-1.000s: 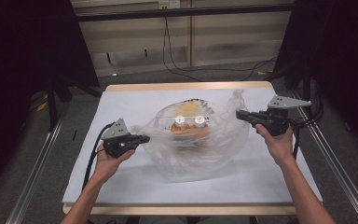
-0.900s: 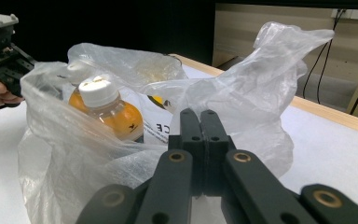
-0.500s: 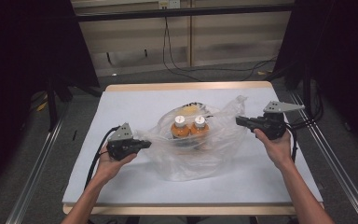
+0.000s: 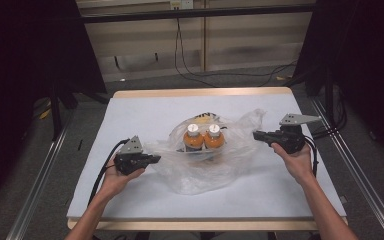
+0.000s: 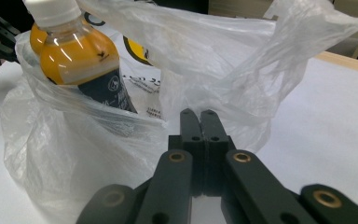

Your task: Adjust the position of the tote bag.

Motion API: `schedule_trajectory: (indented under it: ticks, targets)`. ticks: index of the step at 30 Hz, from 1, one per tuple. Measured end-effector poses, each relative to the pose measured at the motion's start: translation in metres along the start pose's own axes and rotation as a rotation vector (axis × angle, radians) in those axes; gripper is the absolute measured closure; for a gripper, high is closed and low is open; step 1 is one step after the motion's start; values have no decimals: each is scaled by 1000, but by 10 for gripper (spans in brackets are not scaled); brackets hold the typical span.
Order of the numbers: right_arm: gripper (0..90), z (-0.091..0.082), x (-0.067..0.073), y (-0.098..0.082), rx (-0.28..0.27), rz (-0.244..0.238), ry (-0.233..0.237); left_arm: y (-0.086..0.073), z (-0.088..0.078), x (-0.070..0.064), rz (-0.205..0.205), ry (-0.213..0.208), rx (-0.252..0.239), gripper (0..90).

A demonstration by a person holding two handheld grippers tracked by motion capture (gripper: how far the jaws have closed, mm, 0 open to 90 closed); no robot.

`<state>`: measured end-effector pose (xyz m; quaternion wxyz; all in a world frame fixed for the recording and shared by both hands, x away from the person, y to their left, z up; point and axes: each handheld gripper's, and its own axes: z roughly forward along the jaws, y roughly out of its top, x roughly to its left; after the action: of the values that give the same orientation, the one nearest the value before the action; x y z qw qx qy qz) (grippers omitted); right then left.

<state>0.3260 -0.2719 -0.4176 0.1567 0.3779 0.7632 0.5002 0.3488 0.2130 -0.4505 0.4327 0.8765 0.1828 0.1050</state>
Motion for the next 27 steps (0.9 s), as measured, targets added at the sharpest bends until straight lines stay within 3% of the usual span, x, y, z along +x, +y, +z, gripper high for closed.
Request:
schedule_trajectory:
  ticks: [9, 15, 16, 18, 27]
  targets:
    - [900, 7, -4, -12, 56, 7, -4, -7, 7, -1, -7, -34, 26, 900]
    - [900, 14, -5, -22, 105, 10, -2, -13, 14, -4, 8, -70, 72, 900]
    - [900, 15, -5, -23, 111, 9, 0, -13, 14, -5, 12, -65, 94, 900]
    - [900, 15, -5, -25, 122, 7, -3, -15, 15, -5, 4, -73, 81, 900]
    - [900, 23, -7, -36, 188, 18, 4, -18, 20, -8, 24, -87, 131, 900]
